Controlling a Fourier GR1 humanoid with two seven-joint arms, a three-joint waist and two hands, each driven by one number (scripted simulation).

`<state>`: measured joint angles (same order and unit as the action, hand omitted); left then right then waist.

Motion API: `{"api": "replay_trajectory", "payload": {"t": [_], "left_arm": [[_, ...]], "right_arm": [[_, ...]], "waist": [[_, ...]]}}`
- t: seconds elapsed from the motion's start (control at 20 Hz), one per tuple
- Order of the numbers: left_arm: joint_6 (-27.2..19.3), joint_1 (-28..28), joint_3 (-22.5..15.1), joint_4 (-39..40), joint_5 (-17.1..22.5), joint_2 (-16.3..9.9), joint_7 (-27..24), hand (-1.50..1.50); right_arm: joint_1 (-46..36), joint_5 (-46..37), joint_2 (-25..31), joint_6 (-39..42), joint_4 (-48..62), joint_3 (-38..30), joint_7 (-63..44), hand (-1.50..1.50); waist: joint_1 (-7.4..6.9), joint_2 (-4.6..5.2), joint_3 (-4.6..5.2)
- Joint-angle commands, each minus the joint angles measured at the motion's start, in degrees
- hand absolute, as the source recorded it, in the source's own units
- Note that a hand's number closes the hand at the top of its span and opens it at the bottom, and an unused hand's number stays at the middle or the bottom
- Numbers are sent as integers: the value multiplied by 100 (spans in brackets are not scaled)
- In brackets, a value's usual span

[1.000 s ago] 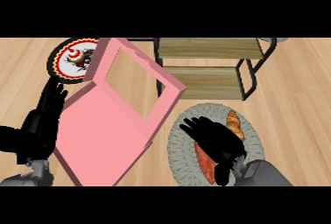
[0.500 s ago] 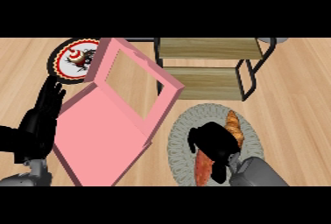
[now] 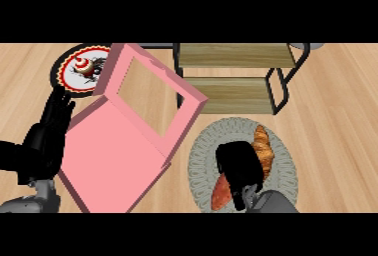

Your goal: Pick the sweet potato from the placemat and place it in the tiered shelf

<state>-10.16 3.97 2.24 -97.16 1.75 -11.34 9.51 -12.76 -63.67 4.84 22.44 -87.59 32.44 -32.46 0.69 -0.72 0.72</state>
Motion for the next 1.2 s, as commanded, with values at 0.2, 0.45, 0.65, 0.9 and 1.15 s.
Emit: {"api": "replay_trajectory", "payload": {"t": [0.2, 0.45, 0.65, 0.9, 1.15], "left_arm": [[160, 276, 115, 85, 121, -131, 199, 0], [150, 105, -21, 23, 6, -16, 72, 0], [116, 194, 73, 169, 10, -42, 71, 0], [-101, 198, -38, 299, -196, 156, -79, 0], [-105, 272, 5, 161, -188, 94, 154, 0]], "right_arm": [[-125, 1055, -472, -1323, -542, 1033, -2585, 150], [-809, 1220, -480, -1958, -1228, 1597, -3644, 150], [-1148, 1077, -481, -2412, -2261, 1205, -3986, 150], [-1821, 366, -481, -2276, -2766, 789, -4762, 150], [-2256, 26, -480, -1274, -3043, 334, -5089, 150]], "waist": [[-150, 75, -74], [-159, 57, -71], [-90, 29, -68], [-9, 13, -60], [-1, 18, -62]]}}
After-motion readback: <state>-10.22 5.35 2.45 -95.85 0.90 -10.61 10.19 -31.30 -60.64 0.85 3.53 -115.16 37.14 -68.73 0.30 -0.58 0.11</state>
